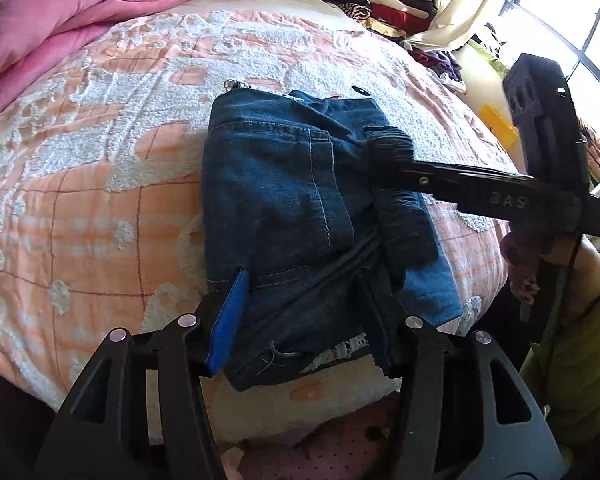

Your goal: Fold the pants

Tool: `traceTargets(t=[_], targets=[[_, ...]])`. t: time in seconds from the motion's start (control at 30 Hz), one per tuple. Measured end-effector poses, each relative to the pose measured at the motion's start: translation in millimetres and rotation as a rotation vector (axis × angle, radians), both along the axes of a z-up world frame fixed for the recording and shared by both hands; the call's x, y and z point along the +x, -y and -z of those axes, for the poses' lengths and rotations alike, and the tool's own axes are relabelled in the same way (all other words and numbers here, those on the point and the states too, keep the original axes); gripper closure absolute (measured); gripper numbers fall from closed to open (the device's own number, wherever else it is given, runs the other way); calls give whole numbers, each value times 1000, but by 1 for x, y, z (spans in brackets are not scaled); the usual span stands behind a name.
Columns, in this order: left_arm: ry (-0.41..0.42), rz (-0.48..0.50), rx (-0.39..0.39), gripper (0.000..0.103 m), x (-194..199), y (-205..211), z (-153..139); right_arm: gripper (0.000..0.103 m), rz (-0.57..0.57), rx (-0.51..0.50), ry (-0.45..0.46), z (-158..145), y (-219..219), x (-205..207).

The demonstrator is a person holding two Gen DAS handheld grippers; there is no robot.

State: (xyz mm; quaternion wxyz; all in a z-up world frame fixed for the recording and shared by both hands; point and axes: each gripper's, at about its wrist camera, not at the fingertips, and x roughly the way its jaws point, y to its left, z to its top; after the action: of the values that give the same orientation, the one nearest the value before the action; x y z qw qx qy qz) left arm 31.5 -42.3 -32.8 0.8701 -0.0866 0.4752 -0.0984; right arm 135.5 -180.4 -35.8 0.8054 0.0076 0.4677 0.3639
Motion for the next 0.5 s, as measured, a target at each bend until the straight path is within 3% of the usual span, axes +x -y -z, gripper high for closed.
traceTargets(t=[0.17, 0.27, 0.37, 0.5], targets=[[22, -9, -7, 51, -4, -3, -10, 30, 30, 20, 93, -27, 18, -13], [44, -17, 5, 44, -6, -4, -18, 27, 55, 26, 133, -41, 29, -19], [77, -31, 33, 36, -9, -5, -27, 14, 79, 21, 176, -53, 40, -25], [116, -51, 59, 25, -12, -7, -39, 13, 96, 7, 225, -64, 48, -31]])
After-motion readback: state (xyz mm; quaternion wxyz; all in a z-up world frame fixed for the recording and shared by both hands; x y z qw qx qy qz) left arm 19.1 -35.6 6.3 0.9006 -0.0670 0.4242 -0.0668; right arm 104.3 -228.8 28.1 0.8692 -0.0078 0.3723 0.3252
